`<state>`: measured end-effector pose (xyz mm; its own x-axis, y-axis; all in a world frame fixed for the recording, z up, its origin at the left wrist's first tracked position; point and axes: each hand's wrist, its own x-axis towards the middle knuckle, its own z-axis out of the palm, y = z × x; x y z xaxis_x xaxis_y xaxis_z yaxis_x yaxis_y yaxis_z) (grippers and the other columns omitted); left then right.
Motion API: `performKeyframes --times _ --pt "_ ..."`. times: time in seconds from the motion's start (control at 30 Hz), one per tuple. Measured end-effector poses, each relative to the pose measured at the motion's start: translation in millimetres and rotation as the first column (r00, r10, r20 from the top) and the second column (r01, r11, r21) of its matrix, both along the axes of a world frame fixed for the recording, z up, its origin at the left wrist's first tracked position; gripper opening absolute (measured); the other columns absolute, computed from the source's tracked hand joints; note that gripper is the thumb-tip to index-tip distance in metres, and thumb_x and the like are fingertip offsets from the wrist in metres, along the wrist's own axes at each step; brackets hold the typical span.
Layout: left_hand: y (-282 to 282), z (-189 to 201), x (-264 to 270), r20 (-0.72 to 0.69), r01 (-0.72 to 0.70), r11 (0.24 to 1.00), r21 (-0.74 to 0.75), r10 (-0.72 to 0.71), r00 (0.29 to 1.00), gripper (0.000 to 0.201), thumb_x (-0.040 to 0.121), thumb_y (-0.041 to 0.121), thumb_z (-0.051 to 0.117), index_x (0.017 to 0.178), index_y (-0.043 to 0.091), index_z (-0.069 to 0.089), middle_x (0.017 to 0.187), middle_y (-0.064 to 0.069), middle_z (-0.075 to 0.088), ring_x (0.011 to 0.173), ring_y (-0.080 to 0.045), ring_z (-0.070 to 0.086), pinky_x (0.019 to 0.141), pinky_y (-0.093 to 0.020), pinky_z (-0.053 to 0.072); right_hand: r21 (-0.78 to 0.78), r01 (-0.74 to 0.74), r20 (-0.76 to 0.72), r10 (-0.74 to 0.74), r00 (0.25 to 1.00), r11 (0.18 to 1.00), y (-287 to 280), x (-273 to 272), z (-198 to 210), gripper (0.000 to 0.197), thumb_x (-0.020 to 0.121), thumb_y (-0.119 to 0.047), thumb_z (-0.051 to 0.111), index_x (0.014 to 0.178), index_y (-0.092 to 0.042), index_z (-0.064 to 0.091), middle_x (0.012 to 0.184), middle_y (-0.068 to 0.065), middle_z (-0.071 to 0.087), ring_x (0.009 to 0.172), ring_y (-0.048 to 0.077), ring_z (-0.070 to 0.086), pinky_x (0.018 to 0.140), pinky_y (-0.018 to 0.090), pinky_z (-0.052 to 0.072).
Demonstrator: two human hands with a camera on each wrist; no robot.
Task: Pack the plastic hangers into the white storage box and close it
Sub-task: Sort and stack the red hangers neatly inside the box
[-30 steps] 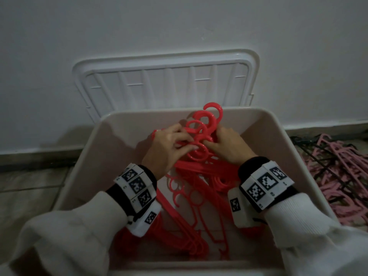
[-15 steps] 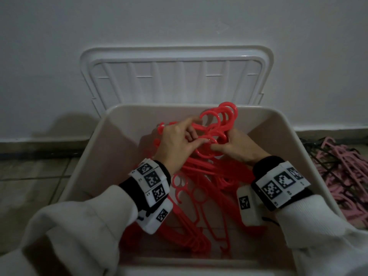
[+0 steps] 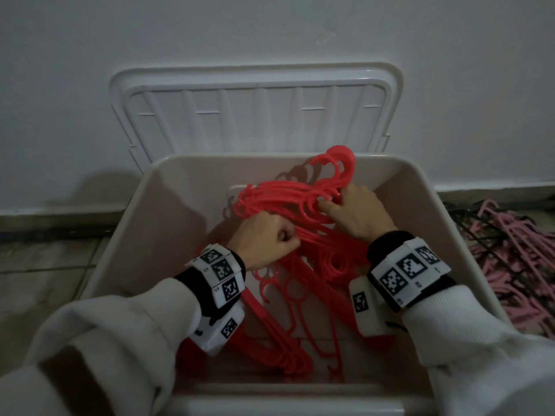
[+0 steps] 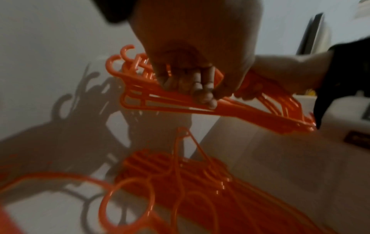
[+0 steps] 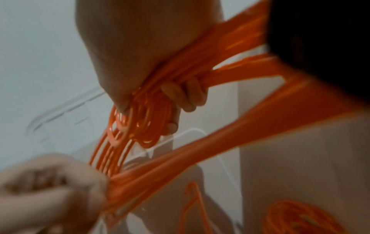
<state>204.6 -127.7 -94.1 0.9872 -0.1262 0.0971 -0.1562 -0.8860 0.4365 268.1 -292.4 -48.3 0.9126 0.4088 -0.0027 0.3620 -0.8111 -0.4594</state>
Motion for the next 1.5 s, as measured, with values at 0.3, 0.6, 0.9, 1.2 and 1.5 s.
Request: performKeyframes --times 0.3,0.6,0.9,1.2,1.5 --pt "-7.9 -24.7 -6.8 -0.319 0.102 0.971 0.217 -0.028 0.947 0.024 0.084 0.037 0.054 0.084 0.016 0.065 0.084 0.001 0.069 0.082 -0.02 0.063 0.067 -0.028 0.043 -0.147 -0.03 0.027 0.034 0.999 0.989 0.7 -3.4 -1.6 0.039 0.095 -0.037 0.041 0.106 -0.004 0.058 0.113 0.021 0.061 0.105 0.039 0.056 0.082 0.039 0.042" --pt "-26.1 -77.4 -5.4 -0.522 0.015 0.981 0.192 0.089 0.848 0.025 0.087 0.02 0.056 0.1 0.0 0.064 0.103 -0.017 0.068 0.096 -0.029 0.063 0.073 -0.029 0.044 -0.137 -0.029 0.064 0.038 0.997 0.99 0.6 -2.8 3.6 0.039 0.094 -0.038 0.043 0.104 -0.003 0.059 0.109 0.023 0.062 0.102 0.039 0.057 0.082 0.04 0.044" --pt "-23.1 -62.6 -4.9 -0.366 0.089 0.996 0.015 -0.078 0.927 0.028 0.088 0.011 0.056 0.115 0.013 0.063 0.116 -0.005 0.063 0.109 -0.02 0.057 0.084 -0.02 0.041 -0.012 -0.019 0.128 0.021 0.992 1.0 -0.6 -2.5 10.9 0.04 0.095 -0.039 0.041 0.1 -0.003 0.059 0.107 0.023 0.062 0.1 0.04 0.057 0.079 0.04 0.041" --pt "-35.2 -17.0 -7.9 -0.15 0.255 0.921 0.294 -0.219 0.964 0.029 0.096 0.03 0.043 0.121 0.037 0.056 0.123 0.013 0.056 0.118 -0.01 0.043 0.093 -0.03 0.023 0.209 -0.039 0.211 -0.006 0.978 0.977 -0.4 -9.6 25.0 0.031 0.091 -0.041 0.042 0.073 -0.016 0.045 0.072 0.006 0.047 0.085 0.038 0.057 0.066 0.031 0.026" --pt "-31.8 24.8 -5.9 0.011 0.199 0.791 0.579 -0.251 0.968 0.024 0.082 0.023 0.059 0.105 0.021 0.063 0.095 0.006 0.066 0.106 -0.02 0.052 0.102 -0.048 0.02 0.236 -0.047 0.328 -0.034 0.944 0.971 -2.9 -15.3 30.0 0.041 0.093 -0.039 0.046 0.088 -0.002 0.062 0.092 0.022 0.064 0.09 0.041 0.057 0.067 0.034 0.03"
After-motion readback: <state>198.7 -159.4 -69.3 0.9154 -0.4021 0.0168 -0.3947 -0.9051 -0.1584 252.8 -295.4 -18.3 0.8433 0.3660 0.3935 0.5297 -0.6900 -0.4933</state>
